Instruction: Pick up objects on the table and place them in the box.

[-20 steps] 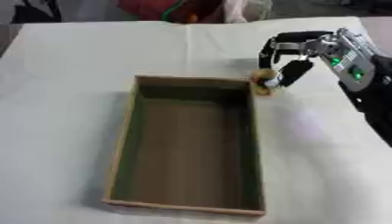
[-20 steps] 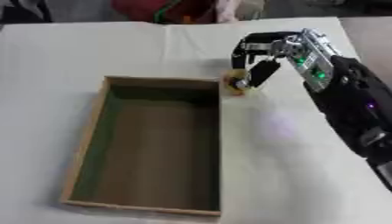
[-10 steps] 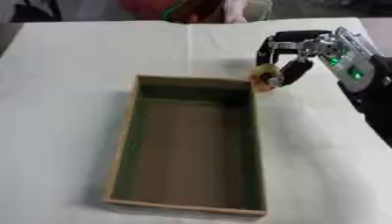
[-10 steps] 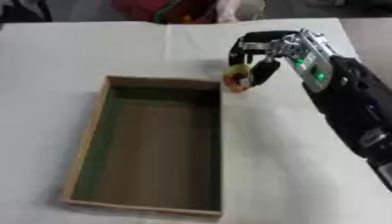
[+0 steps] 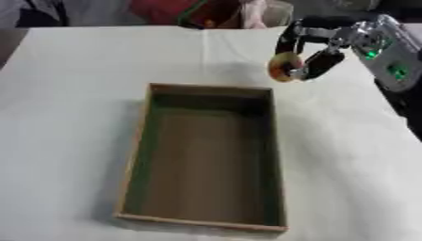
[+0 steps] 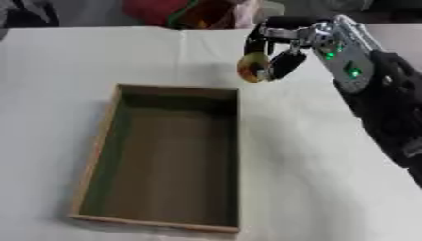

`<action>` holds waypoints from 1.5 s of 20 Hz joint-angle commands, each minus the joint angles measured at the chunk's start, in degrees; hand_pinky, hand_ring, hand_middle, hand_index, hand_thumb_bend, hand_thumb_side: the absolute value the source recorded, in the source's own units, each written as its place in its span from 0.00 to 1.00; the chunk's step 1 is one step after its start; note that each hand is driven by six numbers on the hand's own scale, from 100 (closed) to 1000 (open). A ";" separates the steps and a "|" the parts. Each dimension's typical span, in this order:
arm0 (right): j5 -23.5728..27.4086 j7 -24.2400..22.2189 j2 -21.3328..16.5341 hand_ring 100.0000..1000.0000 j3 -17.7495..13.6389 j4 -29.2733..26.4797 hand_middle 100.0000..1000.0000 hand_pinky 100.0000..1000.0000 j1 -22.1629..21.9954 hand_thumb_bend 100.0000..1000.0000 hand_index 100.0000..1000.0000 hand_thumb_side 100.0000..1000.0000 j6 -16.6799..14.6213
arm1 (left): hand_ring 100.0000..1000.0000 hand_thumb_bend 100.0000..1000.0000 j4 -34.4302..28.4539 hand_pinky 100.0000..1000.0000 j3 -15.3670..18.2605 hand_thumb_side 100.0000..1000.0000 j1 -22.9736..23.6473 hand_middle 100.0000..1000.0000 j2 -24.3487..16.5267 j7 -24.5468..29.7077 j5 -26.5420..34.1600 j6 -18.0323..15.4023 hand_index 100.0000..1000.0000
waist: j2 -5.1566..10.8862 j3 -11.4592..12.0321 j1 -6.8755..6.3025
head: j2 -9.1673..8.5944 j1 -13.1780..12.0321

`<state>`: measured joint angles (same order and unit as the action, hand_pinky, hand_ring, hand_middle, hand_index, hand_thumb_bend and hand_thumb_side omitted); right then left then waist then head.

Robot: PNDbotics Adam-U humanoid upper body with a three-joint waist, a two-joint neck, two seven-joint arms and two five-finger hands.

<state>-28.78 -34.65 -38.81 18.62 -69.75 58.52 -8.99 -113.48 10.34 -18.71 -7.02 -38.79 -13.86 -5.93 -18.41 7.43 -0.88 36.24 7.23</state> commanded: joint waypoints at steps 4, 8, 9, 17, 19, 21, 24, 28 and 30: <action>5.69 2.15 -3.00 0.59 -1.64 -9.76 0.49 0.59 2.50 0.00 0.63 0.03 1.54 | 0.41 0.00 -1.11 0.25 -0.11 0.86 -0.77 0.38 -1.02 -0.14 -0.29 -0.16 0.56 | 1.88 -0.39 0.32 | 1.33 0.66; 9.29 2.85 -3.30 0.58 -0.98 -15.61 0.49 0.59 2.50 0.00 0.63 0.04 1.86 | 0.41 0.00 -1.11 0.25 -0.17 0.86 -0.84 0.38 -1.12 -0.19 -0.30 -0.17 0.56 | 2.12 -0.54 0.37 | 2.32 1.97; 10.20 2.57 -3.16 0.58 -0.38 -17.09 0.49 0.59 2.26 0.00 0.63 0.04 1.90 | 0.41 0.00 -1.11 0.25 -0.19 0.86 -0.83 0.38 -1.09 -0.18 -0.28 -0.16 0.56 | 2.15 -0.59 0.35 | 2.38 2.24; 15.55 0.07 0.69 0.55 1.76 -27.78 0.50 0.57 -1.15 0.00 0.65 0.06 6.12 | 0.41 0.00 -1.11 0.25 -0.27 0.86 -0.80 0.38 -0.93 -0.01 -0.13 0.01 0.56 | 2.10 -0.51 -0.24 | 1.98 3.37; 16.20 -0.18 1.48 0.54 2.20 -30.41 0.50 0.56 -2.48 0.00 0.65 0.07 7.53 | 0.41 0.00 -1.11 0.25 -0.22 0.86 -0.83 0.38 -0.89 -0.12 -0.09 0.01 0.56 | 2.00 -0.57 -0.28 | 1.88 3.47; 16.22 -0.95 2.15 0.53 2.92 -33.29 0.49 0.56 -4.23 0.00 0.64 0.07 9.26 | 0.41 0.00 -1.11 0.25 -0.29 0.86 -0.91 0.38 -0.81 -0.14 -0.04 -0.02 0.56 | 1.88 -0.68 -0.30 | 1.62 3.57; 15.35 -2.28 3.05 0.53 3.22 -37.14 0.48 0.55 -6.85 0.00 0.64 0.08 11.86 | 0.41 0.00 -1.11 0.25 -0.28 0.86 -0.97 0.38 -0.74 -0.18 0.00 -0.06 0.56 | 1.78 -0.74 -0.34 | 1.33 3.65; 13.31 -4.28 5.03 0.53 4.29 -38.67 0.48 0.55 -9.64 0.00 0.64 0.08 15.33 | 0.41 0.00 -1.11 0.25 -0.30 0.86 -1.03 0.38 -0.64 -0.23 0.06 -0.07 0.56 | 1.71 -0.67 -0.41 | 0.85 3.82; 12.54 -5.30 5.63 0.53 5.34 -38.96 0.48 0.55 -10.45 0.00 0.64 0.08 17.12 | 0.41 0.00 -1.11 0.25 -0.27 0.86 -1.05 0.38 -0.65 -0.27 0.06 -0.07 0.56 | 1.71 -0.63 -0.40 | 0.78 3.88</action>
<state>-15.58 -39.53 -33.08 23.99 -107.20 47.34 7.05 -113.48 10.03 -19.05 -7.04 -38.90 -13.82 -5.98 -17.65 6.72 -1.27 37.67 10.87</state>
